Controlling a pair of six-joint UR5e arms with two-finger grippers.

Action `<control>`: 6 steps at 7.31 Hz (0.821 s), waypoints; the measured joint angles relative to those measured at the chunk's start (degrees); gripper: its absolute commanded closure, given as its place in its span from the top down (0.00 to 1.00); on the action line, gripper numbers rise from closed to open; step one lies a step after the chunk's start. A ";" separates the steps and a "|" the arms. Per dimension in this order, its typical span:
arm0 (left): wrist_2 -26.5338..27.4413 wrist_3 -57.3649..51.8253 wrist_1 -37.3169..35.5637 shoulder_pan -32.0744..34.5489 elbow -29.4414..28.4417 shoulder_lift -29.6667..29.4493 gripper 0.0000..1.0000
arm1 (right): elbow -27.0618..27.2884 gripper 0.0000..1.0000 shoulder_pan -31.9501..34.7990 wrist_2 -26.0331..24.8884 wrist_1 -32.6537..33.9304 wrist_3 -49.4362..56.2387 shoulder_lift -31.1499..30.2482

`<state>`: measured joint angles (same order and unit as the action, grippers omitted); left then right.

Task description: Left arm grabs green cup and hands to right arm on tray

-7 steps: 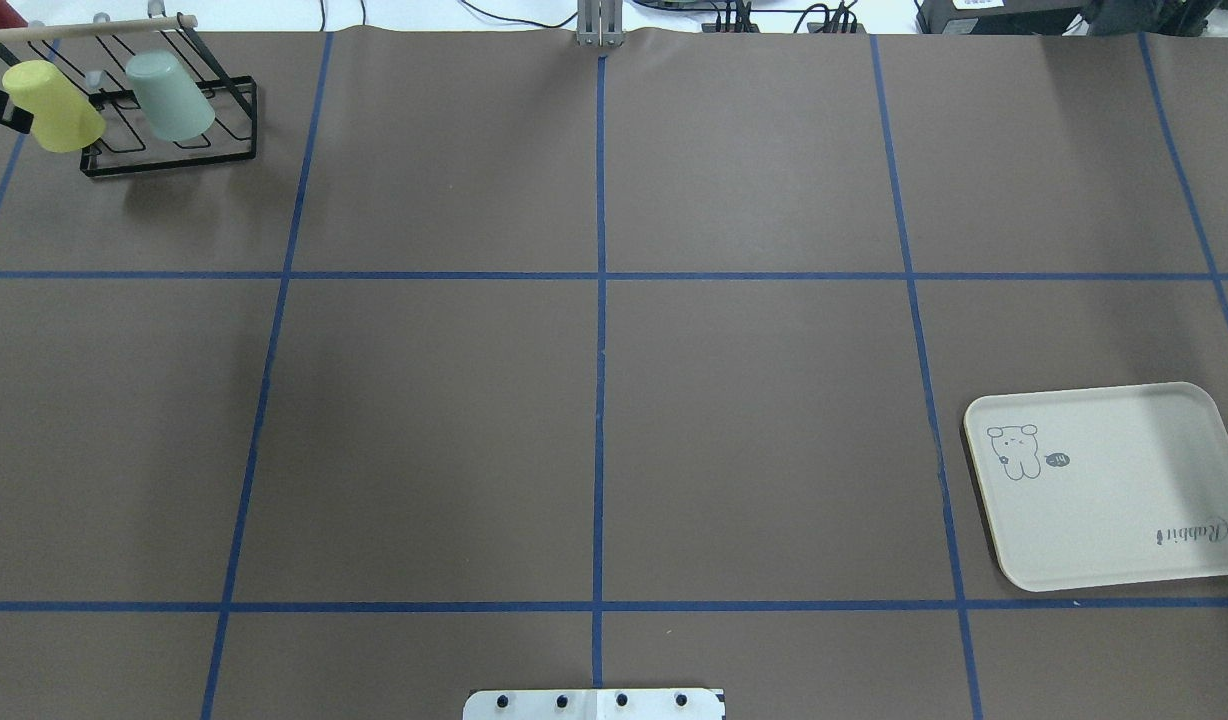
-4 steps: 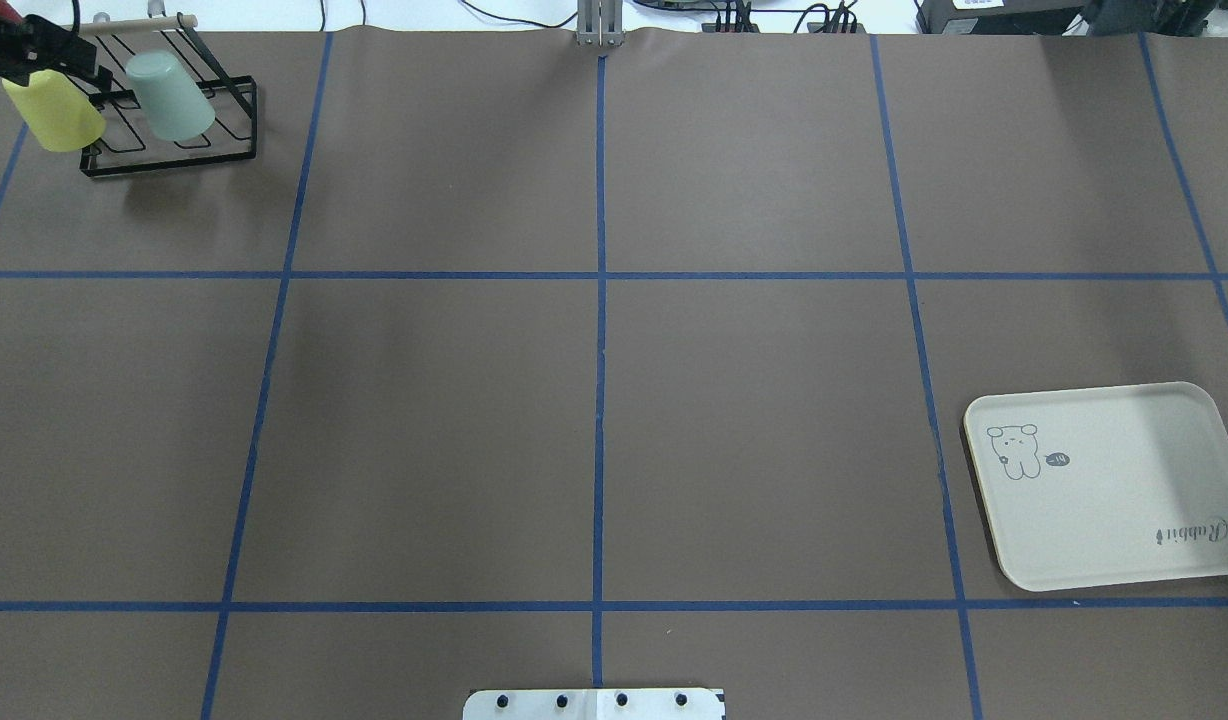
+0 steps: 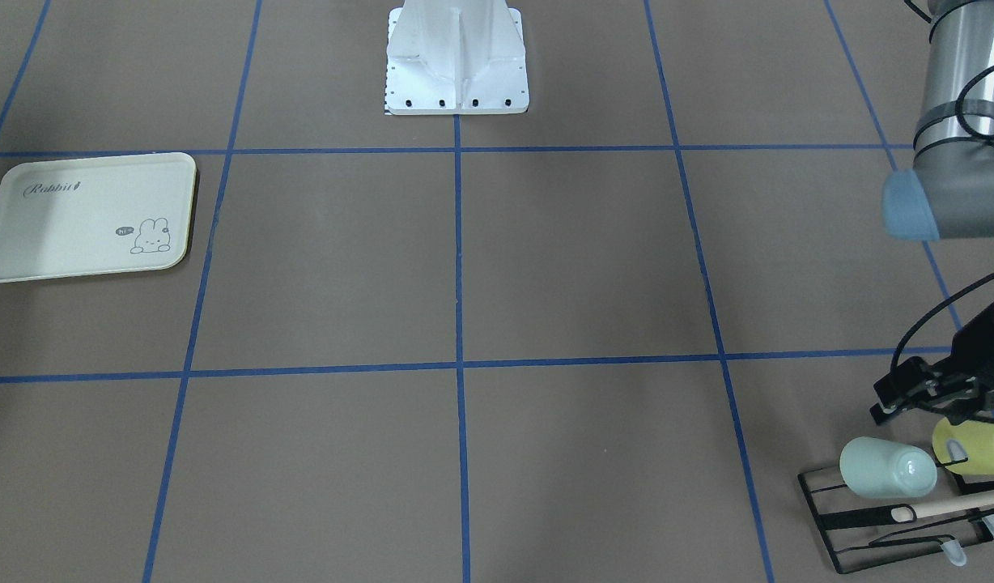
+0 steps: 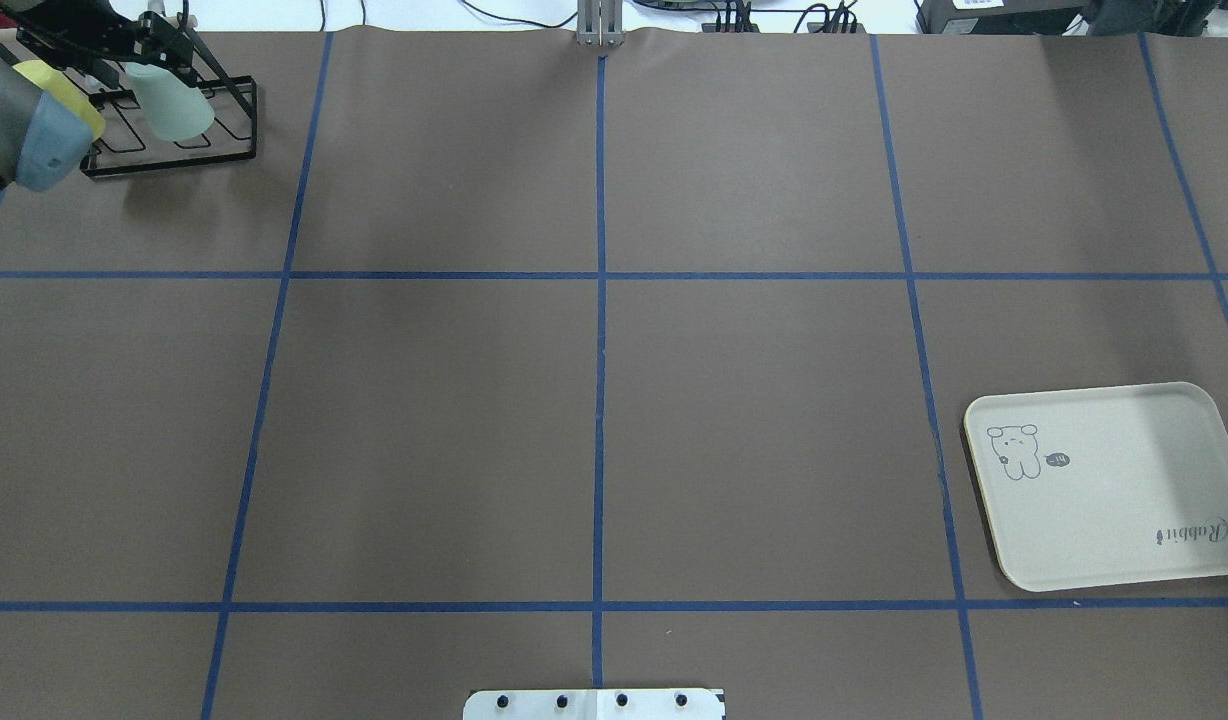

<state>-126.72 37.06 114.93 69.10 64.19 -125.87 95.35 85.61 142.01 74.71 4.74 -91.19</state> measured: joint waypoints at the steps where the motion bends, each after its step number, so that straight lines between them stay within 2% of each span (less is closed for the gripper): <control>1: 0.09 -0.93 -0.03 -0.11 -3.01 -1.60 0.99 | -0.04 0.99 0.00 0.01 0.00 0.01 -0.03; 3: 0.15 -3.87 -0.18 0.38 -6.47 -3.14 0.95 | -0.07 0.99 0.00 0.02 -0.04 0.00 -0.06; 6: 1.47 -5.10 -0.16 0.90 -7.77 -3.78 0.98 | -0.08 0.99 0.00 0.02 -0.08 0.01 -0.12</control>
<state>-125.25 31.96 114.78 70.00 56.43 -129.65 95.27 85.61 142.03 74.63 4.75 -91.31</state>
